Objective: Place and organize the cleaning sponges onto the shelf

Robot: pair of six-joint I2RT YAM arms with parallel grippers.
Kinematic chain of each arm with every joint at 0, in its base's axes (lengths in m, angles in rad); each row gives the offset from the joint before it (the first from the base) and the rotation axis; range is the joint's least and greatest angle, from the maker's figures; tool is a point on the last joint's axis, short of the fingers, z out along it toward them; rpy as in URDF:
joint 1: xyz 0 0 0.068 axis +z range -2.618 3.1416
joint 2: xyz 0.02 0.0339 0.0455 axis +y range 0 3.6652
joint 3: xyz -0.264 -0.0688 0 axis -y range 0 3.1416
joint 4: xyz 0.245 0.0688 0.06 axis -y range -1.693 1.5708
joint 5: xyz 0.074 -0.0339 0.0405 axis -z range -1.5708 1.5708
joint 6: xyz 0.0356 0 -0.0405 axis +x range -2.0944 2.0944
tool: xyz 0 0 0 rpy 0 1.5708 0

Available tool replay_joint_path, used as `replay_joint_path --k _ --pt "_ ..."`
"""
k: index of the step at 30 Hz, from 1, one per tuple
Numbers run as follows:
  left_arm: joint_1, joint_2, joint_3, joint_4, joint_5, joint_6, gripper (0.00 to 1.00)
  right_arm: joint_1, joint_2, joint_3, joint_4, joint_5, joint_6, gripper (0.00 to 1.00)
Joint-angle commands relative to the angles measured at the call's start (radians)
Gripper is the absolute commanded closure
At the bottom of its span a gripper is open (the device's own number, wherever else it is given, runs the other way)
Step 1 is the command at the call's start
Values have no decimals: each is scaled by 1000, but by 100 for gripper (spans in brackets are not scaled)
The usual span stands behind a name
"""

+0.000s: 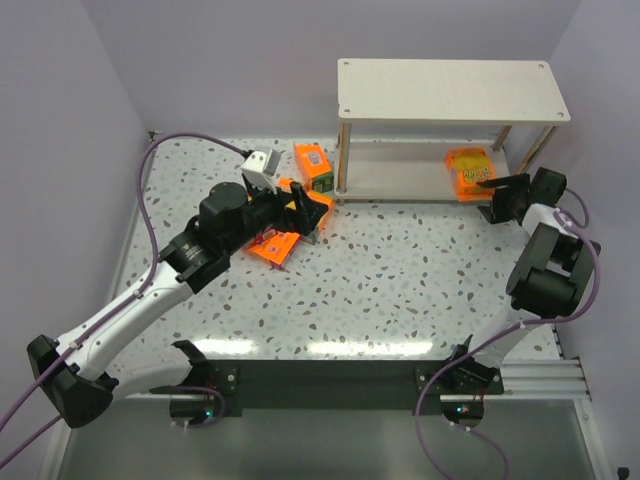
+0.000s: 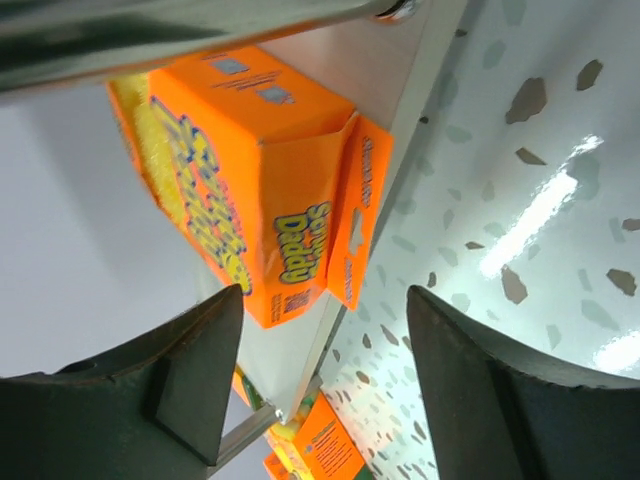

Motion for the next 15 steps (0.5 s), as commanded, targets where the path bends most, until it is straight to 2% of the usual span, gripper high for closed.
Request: replay_joint_path --k 1,5,11,15 --pt "9 -21 -6 62 12 -14 0 -7 -85 -1 0 -27 -4 32" --pt "8 -21 -9 65 12 -17 0 -6 -77 14 13 -53 24 38" --pt "8 -14 -14 71 10 -26 0 -6 -53 56 -22 -41 19 40" --pt "9 -4 -14 76 12 -34 0 -4 -5 71 12 -47 39 42"
